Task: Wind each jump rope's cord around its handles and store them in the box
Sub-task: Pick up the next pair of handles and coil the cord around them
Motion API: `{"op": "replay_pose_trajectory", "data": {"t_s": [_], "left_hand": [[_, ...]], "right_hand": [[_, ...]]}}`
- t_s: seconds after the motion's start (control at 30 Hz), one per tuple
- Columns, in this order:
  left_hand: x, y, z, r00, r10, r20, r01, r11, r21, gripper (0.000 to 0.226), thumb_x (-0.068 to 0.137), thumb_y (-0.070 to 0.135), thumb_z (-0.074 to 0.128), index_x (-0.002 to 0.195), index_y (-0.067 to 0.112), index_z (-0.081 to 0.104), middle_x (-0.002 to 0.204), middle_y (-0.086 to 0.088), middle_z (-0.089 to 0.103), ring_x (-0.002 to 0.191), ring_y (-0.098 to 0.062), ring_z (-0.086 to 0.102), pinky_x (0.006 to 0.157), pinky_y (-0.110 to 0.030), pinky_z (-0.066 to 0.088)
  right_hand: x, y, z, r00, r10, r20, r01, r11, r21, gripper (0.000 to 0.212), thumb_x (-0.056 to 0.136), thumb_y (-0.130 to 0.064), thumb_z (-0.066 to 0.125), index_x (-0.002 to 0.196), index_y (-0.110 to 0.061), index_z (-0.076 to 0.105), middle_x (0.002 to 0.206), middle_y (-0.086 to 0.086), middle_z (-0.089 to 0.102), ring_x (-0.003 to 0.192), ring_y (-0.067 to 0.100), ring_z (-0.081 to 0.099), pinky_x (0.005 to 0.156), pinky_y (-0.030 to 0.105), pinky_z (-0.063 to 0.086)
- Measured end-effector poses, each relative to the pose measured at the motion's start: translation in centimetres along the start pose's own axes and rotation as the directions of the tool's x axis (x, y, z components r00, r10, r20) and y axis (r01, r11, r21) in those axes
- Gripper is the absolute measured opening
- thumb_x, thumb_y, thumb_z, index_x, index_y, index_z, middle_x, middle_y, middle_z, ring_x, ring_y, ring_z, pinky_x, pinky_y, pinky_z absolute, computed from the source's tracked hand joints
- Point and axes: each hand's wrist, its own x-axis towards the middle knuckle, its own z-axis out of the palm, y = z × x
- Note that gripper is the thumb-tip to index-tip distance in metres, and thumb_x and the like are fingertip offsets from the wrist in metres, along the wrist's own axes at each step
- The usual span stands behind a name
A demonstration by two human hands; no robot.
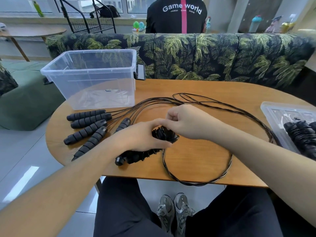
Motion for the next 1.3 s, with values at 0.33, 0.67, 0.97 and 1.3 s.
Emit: {"op": "replay_pose_trajectory", "data": {"t_s": [0.33,0.67,0.97,1.3], "left_hand": [[0.2,1.1,0.9,0.945,0.043,-0.325,0.047,0.963,0.265,0.055,0.088,0.056,0.055,0.128,0.023,0.034,0.088,0.007,0.062,0.079,-0.022,0.065,0.075,-0.038,0.058],[1.1,-0.6,-0.6,0.966,0.089,-0.244,-0.184,0.897,-0.403,0.031,0.079,0.019,0.083,0.104,0.022,0.065,0.086,0.002,0.071,0.075,-0.009,0.068,0.069,-0.027,0.055],[-0.4,-1.7,0.0,0.990,0.135,0.038,-0.022,0.422,-0.906,0.053,0.072,0.008,0.084,0.118,0.015,0.060,0.092,-0.014,0.072,0.084,-0.035,0.068,0.077,-0.048,0.058],[-1.8,-0.6,-0.6,0.968,0.220,0.124,-0.007,0.512,-0.859,0.030,0.087,0.037,0.070,0.109,0.018,0.061,0.089,-0.013,0.070,0.075,-0.031,0.068,0.073,-0.043,0.058]], "right_hand": [[-0.5,-2.1,1.1,0.995,0.027,-0.092,-0.023,0.999,0.042,0.032,0.107,-0.038,0.038,0.094,-0.015,0.056,0.087,0.002,0.064,0.079,0.025,0.056,0.066,0.036,0.044],[-1.6,-0.4,3.3,0.991,-0.126,-0.037,0.122,0.988,-0.097,0.020,0.107,-0.039,0.035,0.113,-0.021,0.042,0.066,-0.008,0.050,0.056,0.016,0.052,0.049,0.031,0.034],[-2.1,3.6,2.2,0.972,-0.207,0.115,0.212,0.977,-0.033,0.026,0.103,-0.053,0.030,0.089,-0.041,0.048,0.064,-0.008,0.054,0.059,0.008,0.053,0.060,0.032,0.047],[-0.9,8.7,0.7,0.929,-0.364,0.066,0.370,0.912,-0.176,0.063,0.080,-0.090,0.027,0.072,-0.032,0.047,0.064,-0.011,0.050,0.061,0.012,0.049,0.053,0.026,0.035]]}}
